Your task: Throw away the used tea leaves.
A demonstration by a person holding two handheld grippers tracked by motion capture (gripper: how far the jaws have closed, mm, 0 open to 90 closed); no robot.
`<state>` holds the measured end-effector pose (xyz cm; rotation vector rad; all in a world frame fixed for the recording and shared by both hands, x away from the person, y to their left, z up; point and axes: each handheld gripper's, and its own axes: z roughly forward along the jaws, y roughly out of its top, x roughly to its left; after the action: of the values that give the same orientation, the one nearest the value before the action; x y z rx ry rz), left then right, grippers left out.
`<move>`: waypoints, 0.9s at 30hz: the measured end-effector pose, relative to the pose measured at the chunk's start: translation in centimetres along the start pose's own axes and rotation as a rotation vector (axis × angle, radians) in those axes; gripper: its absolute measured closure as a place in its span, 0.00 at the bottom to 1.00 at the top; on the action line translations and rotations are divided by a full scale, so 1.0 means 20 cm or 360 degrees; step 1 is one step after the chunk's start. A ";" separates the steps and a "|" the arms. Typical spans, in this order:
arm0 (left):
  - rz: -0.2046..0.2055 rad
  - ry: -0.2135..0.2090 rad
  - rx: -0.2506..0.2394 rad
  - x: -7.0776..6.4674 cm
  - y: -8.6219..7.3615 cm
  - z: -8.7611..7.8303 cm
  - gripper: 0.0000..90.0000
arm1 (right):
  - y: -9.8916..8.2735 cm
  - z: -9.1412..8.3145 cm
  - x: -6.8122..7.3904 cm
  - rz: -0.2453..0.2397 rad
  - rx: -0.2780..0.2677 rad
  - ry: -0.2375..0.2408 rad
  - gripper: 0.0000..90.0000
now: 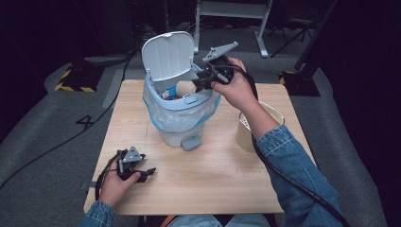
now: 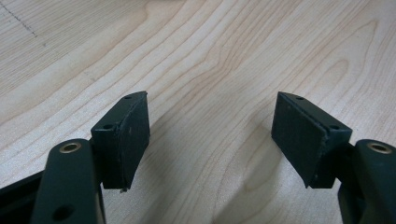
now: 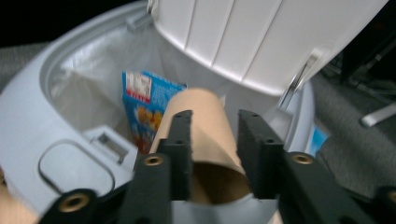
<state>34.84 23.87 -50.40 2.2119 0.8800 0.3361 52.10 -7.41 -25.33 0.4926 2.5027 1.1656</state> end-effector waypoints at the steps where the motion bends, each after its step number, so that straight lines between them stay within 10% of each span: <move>1: 0.0000 0.0000 0.0000 0.00 0.00 0.00 0.32 | 0.00 0.01 0.00 0.0001 0.0044 0.0009 0.78; 6: 0.0001 0.0001 0.0000 0.00 0.00 0.00 0.32 | -0.01 0.05 0.03 -0.0015 0.0114 0.0015 0.76; 12: 0.0002 -0.0001 0.0003 0.00 0.00 0.00 0.32 | -0.02 -0.01 0.04 0.0007 -0.0016 0.0046 0.65; 27: -0.0016 0.0011 0.0001 0.01 -0.02 -0.02 0.31 | -0.19 -0.42 -0.01 0.0040 -0.0182 0.0032 0.34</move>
<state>34.69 24.36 -50.40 2.2076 0.8949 0.3389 47.99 -15.32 -23.22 0.4857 2.4360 1.3209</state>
